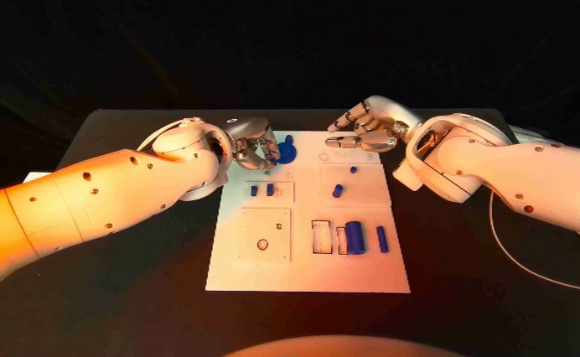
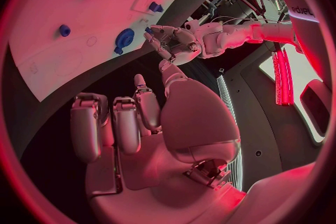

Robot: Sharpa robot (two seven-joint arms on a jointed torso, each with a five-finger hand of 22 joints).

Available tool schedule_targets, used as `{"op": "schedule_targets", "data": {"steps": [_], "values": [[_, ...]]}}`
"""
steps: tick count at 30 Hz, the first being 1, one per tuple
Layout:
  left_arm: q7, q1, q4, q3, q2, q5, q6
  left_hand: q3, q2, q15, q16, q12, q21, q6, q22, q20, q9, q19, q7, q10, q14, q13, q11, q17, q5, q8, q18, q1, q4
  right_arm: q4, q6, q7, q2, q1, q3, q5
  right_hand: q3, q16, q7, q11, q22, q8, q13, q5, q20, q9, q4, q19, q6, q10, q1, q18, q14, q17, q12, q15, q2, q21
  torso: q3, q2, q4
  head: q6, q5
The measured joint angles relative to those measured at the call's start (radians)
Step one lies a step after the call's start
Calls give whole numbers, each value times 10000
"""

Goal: Assemble the parts on the task board

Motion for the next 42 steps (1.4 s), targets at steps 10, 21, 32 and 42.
{"op": "schedule_targets", "data": {"steps": [10, 21, 32, 42], "values": [[-66, -26, -124, -14, -216, 359, 378, 68, 3, 0, 0, -77, 61, 0, 44, 0, -29, 0, 0, 1, 0, -12, -1, -54, 1, -50, -2, -125, -14, -2, 3, 2, -13, -1, 0, 7, 0, 0, 0, 0, -1, 0, 0, 0, 0, 0, 0, 0, 0, 0, 0, 0, 0, -1, 0, 0, 0, 0, -11, 14, -11, -38, 11], [-101, -68, -283, -33, -86, 426, 725, 93, 3, 0, 0, -77, 61, -1, 43, 0, -31, 0, 0, 0, 0, -16, -1, -53, 1, -50, -1, -124, -39, -15, 6, 6, 10, -6, 0, 12, 0, 0, 0, 0, -3, 0, 0, -1, 0, 0, 0, 0, 0, 0, 0, 1, 0, -3, 0, 0, 0, 0, -12, 19, -25, -91, 50], [-139, -86, -393, -48, 17, 378, 900, 92, 2, 0, 39, -113, 61, -2, 42, 0, -33, 0, -1, -1, 0, -16, 0, -69, 1, -94, -1, -124, -39, -15, 8, 7, 12, -8, 0, 15, -1, 0, 0, 0, -4, 0, 0, -1, 0, 2, 1, 0, 0, 0, 0, 0, 0, -4, 0, 0, 0, 0, 0, 12, -21, -117, 44], [-204, -83, -513, -50, 143, 197, 996, 145, -40, 0, 39, -117, 101, -2, 41, 1, -58, -1, -1, -1, 0, -14, 0, -96, 3, -136, -1, -166, -92, -12, 9, 8, 11, -9, 0, 16, -30, 0, 0, 0, -4, 0, 0, 38, 0, 9, 30, 0, 0, 0, 0, 0, 0, -5, 0, 0, 0, 0, -4, 11, -22, -124, 68]]}}
